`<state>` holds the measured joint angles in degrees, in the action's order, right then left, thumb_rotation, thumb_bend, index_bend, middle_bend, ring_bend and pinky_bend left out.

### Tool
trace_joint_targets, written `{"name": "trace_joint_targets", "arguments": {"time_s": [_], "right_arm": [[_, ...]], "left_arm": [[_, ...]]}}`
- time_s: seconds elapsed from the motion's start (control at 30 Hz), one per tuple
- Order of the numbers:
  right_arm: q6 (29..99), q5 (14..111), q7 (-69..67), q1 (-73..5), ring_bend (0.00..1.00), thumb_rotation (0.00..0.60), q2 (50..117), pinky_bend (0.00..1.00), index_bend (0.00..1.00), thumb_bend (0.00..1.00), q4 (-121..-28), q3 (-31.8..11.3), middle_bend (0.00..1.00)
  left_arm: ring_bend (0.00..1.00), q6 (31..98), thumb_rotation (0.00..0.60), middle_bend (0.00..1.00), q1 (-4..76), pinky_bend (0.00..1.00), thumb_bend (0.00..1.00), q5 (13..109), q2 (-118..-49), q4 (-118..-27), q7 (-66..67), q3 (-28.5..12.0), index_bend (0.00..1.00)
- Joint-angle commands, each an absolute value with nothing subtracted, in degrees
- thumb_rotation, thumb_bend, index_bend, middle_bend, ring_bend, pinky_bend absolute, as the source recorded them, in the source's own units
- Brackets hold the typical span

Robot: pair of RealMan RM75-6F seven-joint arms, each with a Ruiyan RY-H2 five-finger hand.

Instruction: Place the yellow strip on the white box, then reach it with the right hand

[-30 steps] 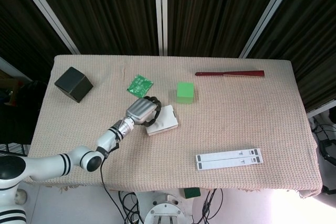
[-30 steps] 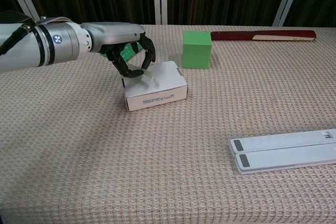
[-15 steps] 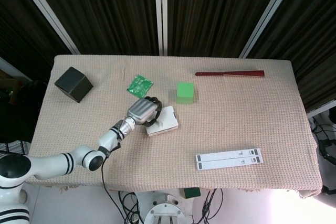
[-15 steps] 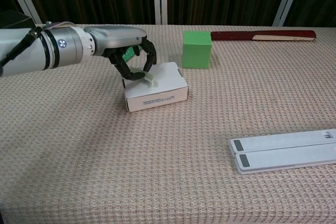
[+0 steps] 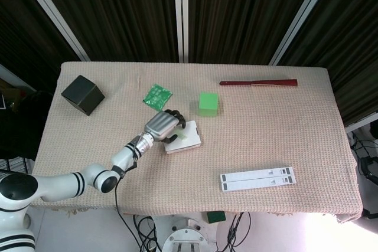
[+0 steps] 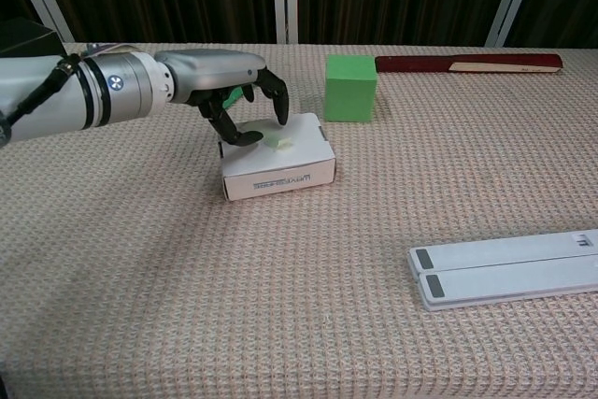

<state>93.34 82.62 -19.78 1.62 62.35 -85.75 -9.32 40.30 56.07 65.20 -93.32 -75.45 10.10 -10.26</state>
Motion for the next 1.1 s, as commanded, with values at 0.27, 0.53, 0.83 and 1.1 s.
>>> {"name": "trace_joint_targets", "arguments": {"time_s": [0.27,0.53,0.83,1.1], "right_arm": [[93.38,83.64,-19.68,1.43,0.0,0.573,61.75,0.0,0.0,0.34,-86.24,-9.16,0.0],[92.0,91.62,-14.15,-2.38,0.0,0.574,60.01,0.0,0.0,0.31,-90.36,-7.94,0.0],[74.9,104.51,-1.33,-16.61,0.0,0.182,58.64,0.0,0.03,0.18,-101.65,-6.54,0.0],[52.6,90.53,17.62,-29.84,0.0,0.18,67.98,0.0,0.21,0.15,-109.39,-11.7,0.0]], "left_arm": [[0.17,45.78,0.6,0.26,53.23,0.23,0.38,67.49,-87.97,-82.43,10.11,-9.86,0.29],[0.17,61.23,0.6,0.23,40.46,0.23,0.24,70.71,-75.52,-94.36,12.73,-3.52,0.28],[0.06,74.85,0.596,0.19,25.73,0.2,0.0,79.54,-68.91,-91.56,4.54,5.96,0.23],[0.05,83.68,0.575,0.16,17.19,0.19,0.0,82.49,-68.41,-86.78,-3.16,7.11,0.16]]}}
